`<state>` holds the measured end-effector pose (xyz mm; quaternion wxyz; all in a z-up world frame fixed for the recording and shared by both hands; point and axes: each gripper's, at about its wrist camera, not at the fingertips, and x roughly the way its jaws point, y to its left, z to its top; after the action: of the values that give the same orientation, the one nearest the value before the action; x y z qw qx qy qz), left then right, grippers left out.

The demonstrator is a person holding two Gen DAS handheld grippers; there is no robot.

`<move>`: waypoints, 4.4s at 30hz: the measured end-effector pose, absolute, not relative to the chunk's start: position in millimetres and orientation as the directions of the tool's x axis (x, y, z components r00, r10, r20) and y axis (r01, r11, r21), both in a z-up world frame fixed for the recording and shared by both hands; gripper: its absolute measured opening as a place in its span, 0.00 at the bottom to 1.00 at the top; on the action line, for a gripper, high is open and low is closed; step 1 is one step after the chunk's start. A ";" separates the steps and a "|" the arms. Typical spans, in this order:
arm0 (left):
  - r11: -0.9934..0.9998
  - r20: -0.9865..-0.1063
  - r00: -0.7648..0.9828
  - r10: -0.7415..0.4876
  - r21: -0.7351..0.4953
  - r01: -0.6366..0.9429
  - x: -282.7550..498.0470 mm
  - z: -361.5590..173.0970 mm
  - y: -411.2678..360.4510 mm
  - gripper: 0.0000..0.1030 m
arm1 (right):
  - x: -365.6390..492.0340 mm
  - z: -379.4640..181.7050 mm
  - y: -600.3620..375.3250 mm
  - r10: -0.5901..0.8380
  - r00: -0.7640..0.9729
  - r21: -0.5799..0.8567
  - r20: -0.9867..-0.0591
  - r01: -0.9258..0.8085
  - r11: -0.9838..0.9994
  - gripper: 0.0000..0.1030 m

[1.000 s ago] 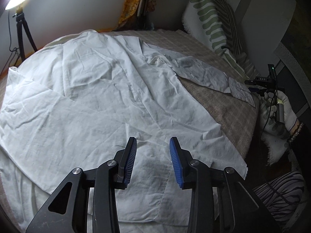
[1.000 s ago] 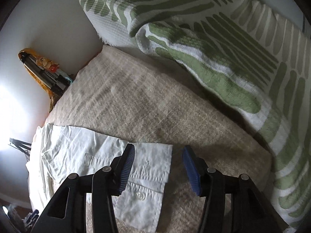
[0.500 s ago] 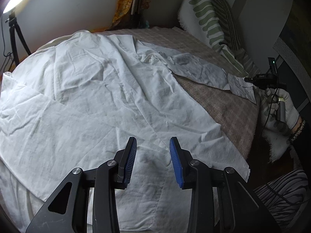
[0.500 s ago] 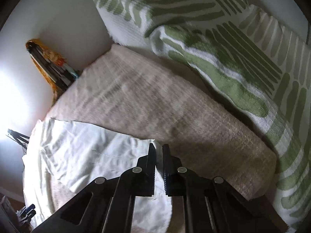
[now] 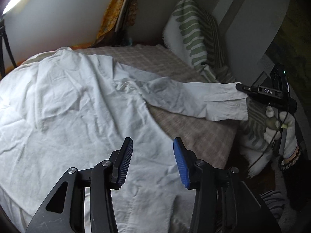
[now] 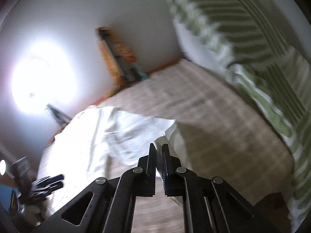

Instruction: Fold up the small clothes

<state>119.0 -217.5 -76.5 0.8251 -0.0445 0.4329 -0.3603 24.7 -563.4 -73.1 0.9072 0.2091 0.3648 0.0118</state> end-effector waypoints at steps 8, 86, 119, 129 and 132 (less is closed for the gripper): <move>0.672 -0.598 0.313 -0.738 -0.603 0.431 137.3 -81.2 -194.0 0.51 | 18.2 -39.7 -439.3 0.377 0.697 0.390 -0.610 -0.150 0.909 0.03; 0.606 -0.561 0.253 -0.789 -0.637 0.477 61.5 -101.6 -138.7 0.01 | 324.4 -115.2 -365.9 0.109 0.454 0.125 -0.884 0.004 0.992 0.00; 0.599 -0.544 0.268 -0.795 -0.637 0.486 70.5 -110.1 -138.4 0.02 | 314.6 -98.5 -345.5 0.121 0.427 0.100 -0.896 -0.071 0.992 0.00; 0.612 -0.540 0.289 -0.791 -0.698 0.371 53.4 -117.5 -91.0 0.02 | 309.3 -97.7 -300.1 0.153 0.412 0.092 -0.898 -0.164 0.982 0.00; 0.618 -0.545 0.292 -0.786 -0.707 0.344 50.3 -123.4 -90.1 0.02 | 308.0 -105.7 -290.5 0.162 0.410 0.085 -0.898 -0.198 0.976 0.15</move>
<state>50.3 -90.1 -123.4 0.7681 -0.2364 0.4680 -0.3676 308.0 -290.5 -105.7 0.8394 -0.0172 0.5325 0.1072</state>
